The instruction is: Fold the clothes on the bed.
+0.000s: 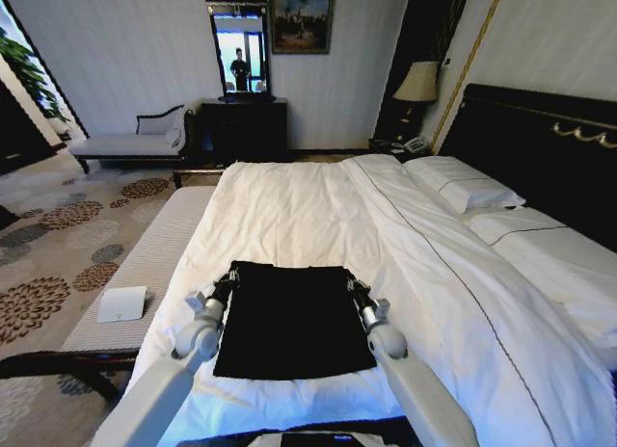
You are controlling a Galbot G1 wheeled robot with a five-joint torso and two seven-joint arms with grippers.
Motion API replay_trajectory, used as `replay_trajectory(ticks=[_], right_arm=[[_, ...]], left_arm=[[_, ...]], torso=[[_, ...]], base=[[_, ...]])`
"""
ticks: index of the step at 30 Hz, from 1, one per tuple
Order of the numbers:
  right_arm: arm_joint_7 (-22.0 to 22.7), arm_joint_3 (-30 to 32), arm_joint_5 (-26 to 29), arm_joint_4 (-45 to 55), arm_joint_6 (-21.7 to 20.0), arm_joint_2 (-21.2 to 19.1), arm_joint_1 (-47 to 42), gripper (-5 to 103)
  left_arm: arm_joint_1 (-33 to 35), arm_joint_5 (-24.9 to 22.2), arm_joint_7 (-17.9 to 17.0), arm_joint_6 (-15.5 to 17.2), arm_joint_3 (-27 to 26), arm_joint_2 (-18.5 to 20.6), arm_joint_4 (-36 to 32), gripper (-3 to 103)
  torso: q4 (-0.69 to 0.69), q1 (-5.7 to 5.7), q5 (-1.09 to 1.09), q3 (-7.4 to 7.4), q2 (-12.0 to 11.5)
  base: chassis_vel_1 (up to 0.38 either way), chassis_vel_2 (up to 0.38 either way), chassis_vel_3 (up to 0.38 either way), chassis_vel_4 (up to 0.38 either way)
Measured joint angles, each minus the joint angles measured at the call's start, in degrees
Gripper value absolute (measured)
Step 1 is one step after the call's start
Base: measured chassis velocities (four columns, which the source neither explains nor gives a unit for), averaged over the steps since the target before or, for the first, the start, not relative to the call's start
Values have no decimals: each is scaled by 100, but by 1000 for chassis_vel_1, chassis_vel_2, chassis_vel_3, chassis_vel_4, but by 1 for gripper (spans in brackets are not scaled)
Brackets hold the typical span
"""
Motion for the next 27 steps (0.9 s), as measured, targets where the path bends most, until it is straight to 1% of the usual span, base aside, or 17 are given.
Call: replay_trajectory(ticks=[4, 5, 9, 17, 22, 27], right_arm=[[-37, 180, -45, 336, 17, 63, -471, 1], [-37, 180, -45, 336, 17, 63, -471, 1], [-40, 187, -158, 545, 25, 189, -763, 1], [-38, 258, -195, 752, 27, 225, -1042, 1], [-26, 376, -209, 941, 28, 267, -1225, 1], [-29, 473, -204, 1174, 28, 215, -1435, 1]], left_arm=[[545, 233, 81, -72, -150, -91, -193, 1], [545, 233, 81, -72, -150, -91, -193, 1], [1056, 390, 95, -109, -355, -180, -417, 1], [1399, 446, 138, -155, -620, -217, -603, 1], [1450, 463, 133, -157, -654, -225, -617, 1], [1482, 508, 125, -165, -613, -222, -663, 1]], torso=[[-1, 0, -1, 0, 0], [-1, 0, -1, 0, 0], [1, -1, 0, 0, 0], [0, 0, -1, 1, -1], [0, 0, 0, 1, -1], [0, 1, 0, 1, -1]], base=[[0, 0, 0, 0], [0, 0, 0, 0], [0, 0, 0, 0], [0, 0, 0, 0], [0, 0, 0, 0], [0, 0, 0, 0]])
